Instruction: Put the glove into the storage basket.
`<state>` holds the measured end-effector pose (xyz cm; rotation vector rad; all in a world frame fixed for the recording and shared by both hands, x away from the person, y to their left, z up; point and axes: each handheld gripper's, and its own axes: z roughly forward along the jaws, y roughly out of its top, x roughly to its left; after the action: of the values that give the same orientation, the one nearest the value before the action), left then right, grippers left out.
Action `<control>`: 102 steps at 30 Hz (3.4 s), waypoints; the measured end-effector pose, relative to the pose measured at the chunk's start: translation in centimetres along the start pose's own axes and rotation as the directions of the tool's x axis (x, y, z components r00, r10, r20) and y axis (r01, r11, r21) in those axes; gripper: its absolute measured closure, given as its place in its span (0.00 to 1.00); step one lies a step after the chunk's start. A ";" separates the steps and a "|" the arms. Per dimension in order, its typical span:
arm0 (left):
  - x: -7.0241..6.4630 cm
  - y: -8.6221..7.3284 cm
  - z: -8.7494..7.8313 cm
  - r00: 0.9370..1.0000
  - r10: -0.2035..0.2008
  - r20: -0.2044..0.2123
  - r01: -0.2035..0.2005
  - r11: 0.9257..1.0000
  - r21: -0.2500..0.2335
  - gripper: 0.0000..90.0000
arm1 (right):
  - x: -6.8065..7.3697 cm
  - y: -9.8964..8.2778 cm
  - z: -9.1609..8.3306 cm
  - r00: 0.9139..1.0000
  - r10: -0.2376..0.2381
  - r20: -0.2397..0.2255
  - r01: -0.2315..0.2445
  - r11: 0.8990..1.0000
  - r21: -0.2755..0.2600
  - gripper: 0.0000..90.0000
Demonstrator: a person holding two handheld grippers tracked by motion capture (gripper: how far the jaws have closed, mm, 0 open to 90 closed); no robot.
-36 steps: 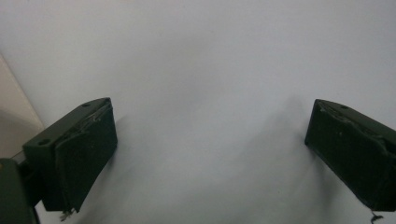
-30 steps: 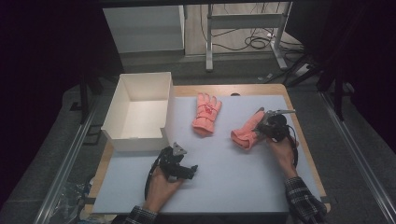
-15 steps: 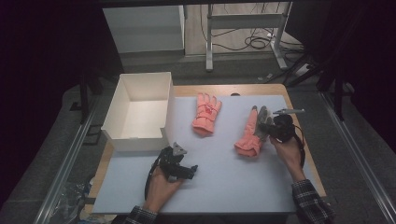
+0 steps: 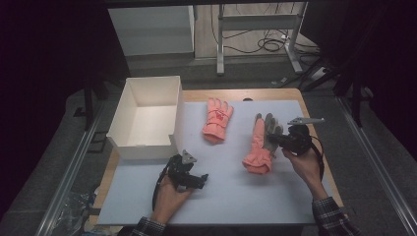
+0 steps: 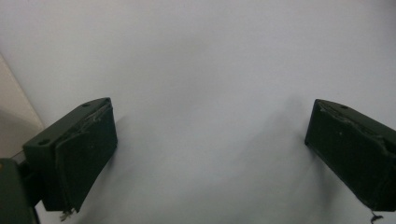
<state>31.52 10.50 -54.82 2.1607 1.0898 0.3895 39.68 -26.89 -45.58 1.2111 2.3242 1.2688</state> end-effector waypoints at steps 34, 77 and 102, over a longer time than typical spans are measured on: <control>0.0 0.0 0.0 1.000 0.002 0.000 -0.002 1.000 0.000 0.02 | 6.6 -3.6 6.1 0.930 -0.134 -0.343 0.197 0.968 0.154 0.97; 0.0 0.0 0.0 1.000 0.003 0.000 -0.003 1.000 0.002 0.02 | 4.8 6.2 12.1 0.979 -0.200 -0.049 0.202 0.978 0.042 0.54; 0.0 0.0 0.0 1.000 -0.005 0.002 0.005 1.000 0.000 0.02 | 3.5 9.3 20.5 0.994 -0.109 0.018 0.106 0.988 0.115 0.55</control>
<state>31.51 10.49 -54.83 2.1573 1.0942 0.3847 53.73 -9.46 -49.95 1.1106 2.4378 1.0942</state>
